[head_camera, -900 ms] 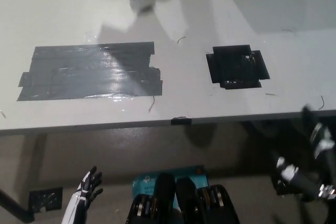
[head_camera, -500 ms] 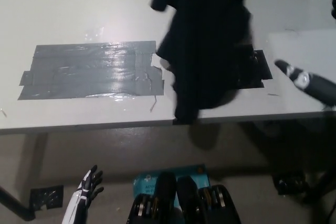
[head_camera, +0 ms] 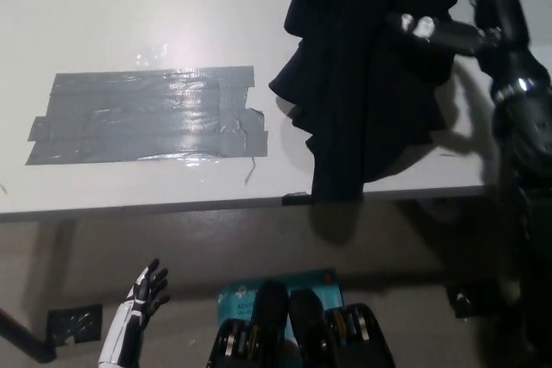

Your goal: A person hands a black t-shirt to the robot and rhe robot picks it up with its right hand and places it on the black spot on the desk infron tof it

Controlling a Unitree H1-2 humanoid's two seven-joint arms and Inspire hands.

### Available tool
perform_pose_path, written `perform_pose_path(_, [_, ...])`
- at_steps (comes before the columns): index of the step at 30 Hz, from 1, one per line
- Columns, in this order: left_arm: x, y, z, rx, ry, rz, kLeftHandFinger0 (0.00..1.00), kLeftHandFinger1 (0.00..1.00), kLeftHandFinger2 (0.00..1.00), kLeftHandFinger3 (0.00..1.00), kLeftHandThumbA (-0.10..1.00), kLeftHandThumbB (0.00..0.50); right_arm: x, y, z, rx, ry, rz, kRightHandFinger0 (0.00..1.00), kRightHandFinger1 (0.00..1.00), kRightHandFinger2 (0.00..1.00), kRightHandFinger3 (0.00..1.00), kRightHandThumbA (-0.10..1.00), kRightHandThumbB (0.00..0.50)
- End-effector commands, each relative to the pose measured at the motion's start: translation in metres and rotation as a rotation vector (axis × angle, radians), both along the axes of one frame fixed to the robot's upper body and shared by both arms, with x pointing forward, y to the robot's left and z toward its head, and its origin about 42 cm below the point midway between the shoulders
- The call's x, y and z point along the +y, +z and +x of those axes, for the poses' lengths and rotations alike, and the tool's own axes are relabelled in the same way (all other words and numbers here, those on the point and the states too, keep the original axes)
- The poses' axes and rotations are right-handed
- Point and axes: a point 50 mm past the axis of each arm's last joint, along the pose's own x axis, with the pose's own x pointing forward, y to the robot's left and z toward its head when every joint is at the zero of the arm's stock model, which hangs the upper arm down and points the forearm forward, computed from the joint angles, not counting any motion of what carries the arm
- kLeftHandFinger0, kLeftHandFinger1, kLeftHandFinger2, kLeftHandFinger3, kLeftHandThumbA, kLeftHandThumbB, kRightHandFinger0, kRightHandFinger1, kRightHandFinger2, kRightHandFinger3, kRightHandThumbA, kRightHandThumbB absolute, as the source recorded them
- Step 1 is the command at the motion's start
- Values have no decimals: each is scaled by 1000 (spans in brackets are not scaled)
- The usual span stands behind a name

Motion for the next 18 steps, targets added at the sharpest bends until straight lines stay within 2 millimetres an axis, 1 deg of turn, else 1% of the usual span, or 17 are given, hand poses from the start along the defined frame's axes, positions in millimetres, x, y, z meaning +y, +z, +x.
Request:
perform_pose_path(1, [4, 6, 4, -52, -18, 6, 973, 1000, 1000, 1000, 1000, 497, 17, 41, 30, -18, 6, -49, 1000, 1000, 1000, 1000, 961, 458])
perform_pose_path(3, [3, 7, 4, -47, -20, 10, 978, 1000, 1000, 1000, 1000, 500, 18, 44, 37, -14, -14, -78, 1000, 1000, 1000, 1000, 972, 460])
perform_pose_path(4, [3, 8, 5, -47, -21, 17, 979, 1000, 1000, 1000, 1000, 500, 20, 48, 46, -8, -38, -103, 1000, 1000, 1000, 1000, 974, 463])
perform_pose_path(6, [4, 8, 5, -47, -20, 24, 967, 1000, 1000, 1000, 1000, 500, 24, 54, 58, 13, -49, -96, 1000, 1000, 1000, 1000, 980, 498])
perform_pose_path(7, [5, 8, 5, -45, -18, 30, 947, 1000, 1000, 1000, 1000, 500, 28, 61, 67, 33, -45, -74, 1000, 1000, 1000, 1000, 990, 500])
perform_pose_path(8, [5, 9, 5, -45, -17, 32, 941, 1000, 1000, 1000, 1000, 500, 30, 65, 70, 38, -39, -61, 1000, 1000, 1000, 1000, 990, 500])
perform_pose_path(10, [3, 10, 6, -46, -16, 38, 918, 1000, 1000, 1000, 1000, 500, 42, 80, 79, 41, -10, -32, 1000, 1000, 1000, 1000, 924, 500])
perform_pose_path(11, [3, 10, 6, -47, -16, 38, 917, 1000, 1000, 1000, 1000, 500, 44, 81, 79, 39, -8, -32, 1000, 1000, 1000, 1000, 921, 500])
perform_pose_path(12, [3, 9, 6, -45, -18, 40, 925, 1000, 1000, 1000, 1000, 500, 53, 86, 83, 22, -10, -45, 1000, 1000, 1000, 1000, 849, 470])
perform_pose_path(13, [3, 8, 6, -45, -19, 38, 926, 1000, 1000, 1000, 1000, 500, 57, 87, 85, 18, -18, -30, 1000, 1000, 1000, 1000, 770, 460])
perform_pose_path(14, [2, 8, 5, -44, -18, 38, 936, 1000, 1000, 1000, 1000, 500, 64, 91, 87, 16, -55, -47, 1000, 977, 1000, 1000, 569, 430])
perform_pose_path(15, [2, 7, 4, -41, -15, 37, 939, 1000, 1000, 1000, 1000, 500, 72, 93, 90, 25, -87, -53, 771, 702, 701, 898, 385, 331])
perform_pose_path(16, [2, 7, 4, -40, -14, 37, 939, 1000, 1000, 1000, 1000, 500, 72, 93, 91, 26, -89, -52, 611, 627, 667, 756, 321, 354])
perform_pose_path(17, [2, 7, 4, -41, -15, 36, 939, 1000, 1000, 1000, 1000, 500, 76, 93, 92, -2, -135, -86, 376, 422, 433, 501, 69, 293])
perform_pose_path(18, [2, 8, 4, -42, -17, 39, 939, 1000, 1000, 1000, 1000, 500, 78, 94, 92, -21, -169, -96, 241, 246, 263, 335, -37, 244])
